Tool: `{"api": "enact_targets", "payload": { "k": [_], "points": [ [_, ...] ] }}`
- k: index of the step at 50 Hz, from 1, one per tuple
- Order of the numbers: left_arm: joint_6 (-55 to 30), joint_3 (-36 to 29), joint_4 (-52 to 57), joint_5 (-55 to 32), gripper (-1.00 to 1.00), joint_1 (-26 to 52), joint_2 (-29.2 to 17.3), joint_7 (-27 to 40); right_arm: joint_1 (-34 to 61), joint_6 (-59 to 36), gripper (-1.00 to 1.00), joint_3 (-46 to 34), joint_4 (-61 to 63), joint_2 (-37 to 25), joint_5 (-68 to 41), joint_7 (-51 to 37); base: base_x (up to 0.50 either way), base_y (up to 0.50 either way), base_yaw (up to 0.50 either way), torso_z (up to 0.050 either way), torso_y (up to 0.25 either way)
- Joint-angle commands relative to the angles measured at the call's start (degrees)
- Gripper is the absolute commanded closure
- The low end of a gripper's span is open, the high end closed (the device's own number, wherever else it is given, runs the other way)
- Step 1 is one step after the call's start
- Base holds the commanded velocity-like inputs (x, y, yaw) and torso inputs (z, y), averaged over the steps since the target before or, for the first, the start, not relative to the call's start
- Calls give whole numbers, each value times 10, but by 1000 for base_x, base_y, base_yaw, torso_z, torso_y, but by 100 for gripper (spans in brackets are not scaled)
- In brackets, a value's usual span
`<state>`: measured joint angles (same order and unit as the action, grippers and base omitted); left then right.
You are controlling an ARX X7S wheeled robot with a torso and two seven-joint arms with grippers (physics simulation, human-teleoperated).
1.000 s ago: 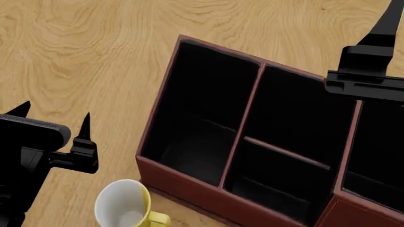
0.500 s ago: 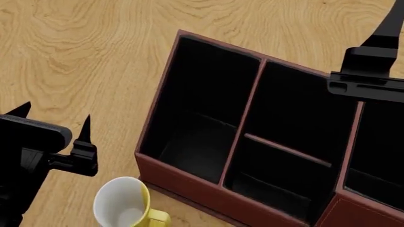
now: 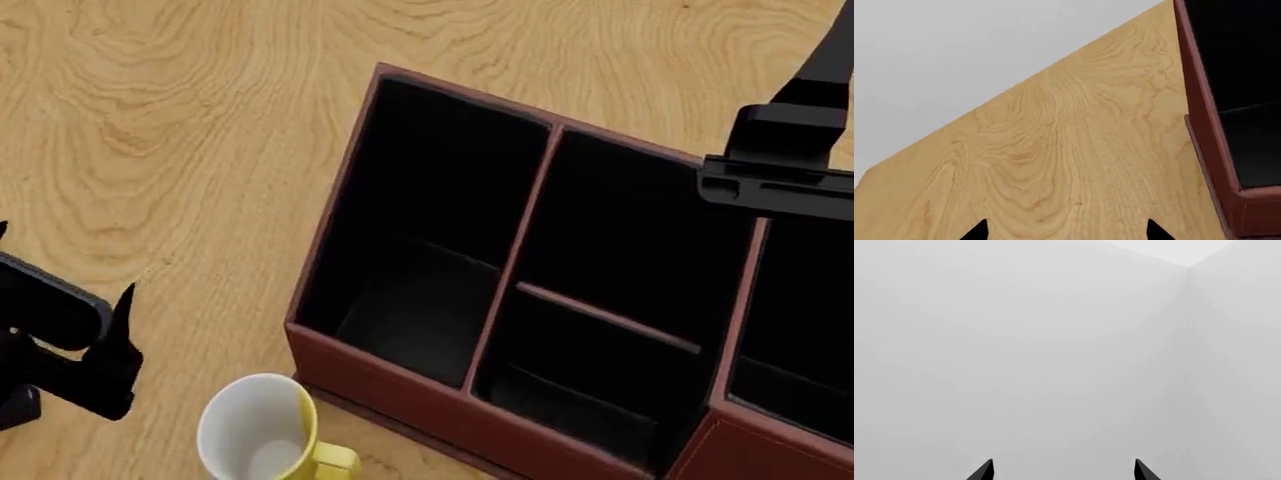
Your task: Pick up the book and place it in the back compartment of the caddy.
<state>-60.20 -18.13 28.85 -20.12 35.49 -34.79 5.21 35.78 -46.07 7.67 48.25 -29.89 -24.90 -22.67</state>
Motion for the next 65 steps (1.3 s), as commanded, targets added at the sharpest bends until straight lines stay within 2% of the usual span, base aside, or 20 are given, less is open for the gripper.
{"api": "enact_targets", "payload": {
  "k": [1, 11, 16, 19, 22, 27, 34, 52, 56, 65],
  "points": [
    [-136, -32, 86, -16, -100, 49, -73, -42, 0, 1, -100, 8, -2, 12, 8, 9, 0, 0, 0, 0, 0],
    [-242, -79, 129, -35, -100, 104, -126, -70, 4, -5, -100, 8, 1, 9, 4, 6, 0, 0, 0, 0, 0],
    [-277, -81, 151, -57, -100, 132, -143, -92, 0, -4, -100, 13, 2, 10, 0, 6, 0, 0, 0, 0, 0],
    [-291, -107, 158, -67, -100, 150, -161, -102, 0, -5, -100, 14, 3, 9, -1, 5, 0, 0, 0, 0, 0],
    [-297, -127, 157, -109, -100, 165, -182, -77, 1, -8, -100, 16, 5, 9, -4, 4, 0, 0, 0, 0, 0],
    [-296, -146, 152, -188, -100, 186, -204, -27, 1, -8, -100, 16, 6, 9, -5, 3, 0, 0, 0, 0, 0],
    [-279, -186, 134, -190, -100, 202, -226, -28, 1, -7, -100, 11, 4, 7, -3, 2, 0, 0, 0, 0, 0],
    [-178, -291, 67, -118, -100, 212, -271, -55, 6, -11, -100, 8, 7, 7, -7, -3, 0, 0, 0, 0, 0],
    [-154, -327, 41, -83, -100, 221, -274, -64, 7, -13, -100, 9, 9, 7, -10, -5, 0, 0, 0, 0, 0],
    [-137, -346, 15, -69, -100, 230, -266, -78, 12, -17, -100, 7, 9, 5, -12, -8, 0, 0, 0, 0, 0]
  ]
}}
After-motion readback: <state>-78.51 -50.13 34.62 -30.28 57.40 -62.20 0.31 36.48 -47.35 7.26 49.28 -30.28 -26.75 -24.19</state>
